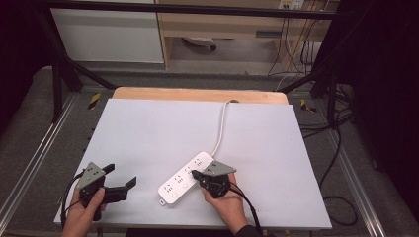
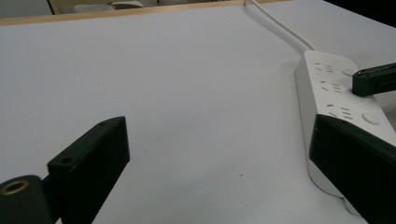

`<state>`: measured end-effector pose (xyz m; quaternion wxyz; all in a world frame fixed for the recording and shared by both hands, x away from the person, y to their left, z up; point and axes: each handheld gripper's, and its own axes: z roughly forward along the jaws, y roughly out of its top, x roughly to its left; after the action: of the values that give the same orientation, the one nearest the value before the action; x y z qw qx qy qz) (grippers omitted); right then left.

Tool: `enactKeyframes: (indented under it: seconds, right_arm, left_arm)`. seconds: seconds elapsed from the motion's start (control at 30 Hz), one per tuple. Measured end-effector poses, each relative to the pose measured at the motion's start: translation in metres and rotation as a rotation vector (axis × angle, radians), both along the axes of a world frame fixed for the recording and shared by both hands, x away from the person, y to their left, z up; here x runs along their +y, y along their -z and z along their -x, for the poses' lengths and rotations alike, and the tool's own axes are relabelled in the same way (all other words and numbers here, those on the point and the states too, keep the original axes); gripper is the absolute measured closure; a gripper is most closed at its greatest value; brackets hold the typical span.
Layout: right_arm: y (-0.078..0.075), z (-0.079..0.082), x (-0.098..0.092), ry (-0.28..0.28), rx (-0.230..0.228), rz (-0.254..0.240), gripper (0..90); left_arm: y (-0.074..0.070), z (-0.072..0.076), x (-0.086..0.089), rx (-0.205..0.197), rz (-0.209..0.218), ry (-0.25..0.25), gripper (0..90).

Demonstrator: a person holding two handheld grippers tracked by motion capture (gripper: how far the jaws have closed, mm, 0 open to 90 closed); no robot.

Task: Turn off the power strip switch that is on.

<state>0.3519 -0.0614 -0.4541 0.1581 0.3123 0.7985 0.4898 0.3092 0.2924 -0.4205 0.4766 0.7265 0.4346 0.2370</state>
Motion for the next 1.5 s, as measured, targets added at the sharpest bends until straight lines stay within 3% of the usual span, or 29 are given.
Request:
enactKeyframes:
  seconds: [0.33,0.53,0.83,0.97,1.17,1.3,1.43,1.5]
  right_arm:
    - [-0.001,-0.002,0.0,-0.003,0.011,-0.001,90.0]
    - [-0.002,-0.003,-0.002,0.005,0.045,-0.064,90.0]
    - [-0.006,-0.004,-0.006,0.006,0.067,-0.105,88.5]
    - [-0.011,-0.006,-0.007,0.006,0.089,-0.103,88.1]
    - [-0.029,-0.013,-0.004,-0.027,0.067,-0.062,86.8]
    - [-0.032,-0.016,-0.007,-0.017,0.07,-0.121,78.4]
    - [-0.033,-0.016,-0.007,-0.011,0.06,-0.132,59.1]
    - [-0.034,-0.016,-0.007,-0.009,0.062,-0.142,44.5]
  left_arm:
    - [0.0,0.0,0.0,0.0,-0.002,-0.002,4.9]
    - [-0.001,0.0,0.0,-0.001,0.009,0.001,4.9]
    - [0.0,-0.001,0.002,0.004,0.003,-0.013,4.9]
    - [0.001,-0.001,0.001,0.004,-0.002,-0.012,4.9]
    - [0.002,-0.001,0.001,0.007,-0.013,-0.02,5.0]
    - [0.003,-0.002,0.002,0.014,-0.017,-0.026,4.9]
    - [0.003,-0.002,0.002,0.012,-0.019,-0.028,5.0]
    - [0.003,-0.001,0.002,0.009,-0.02,-0.025,5.0]
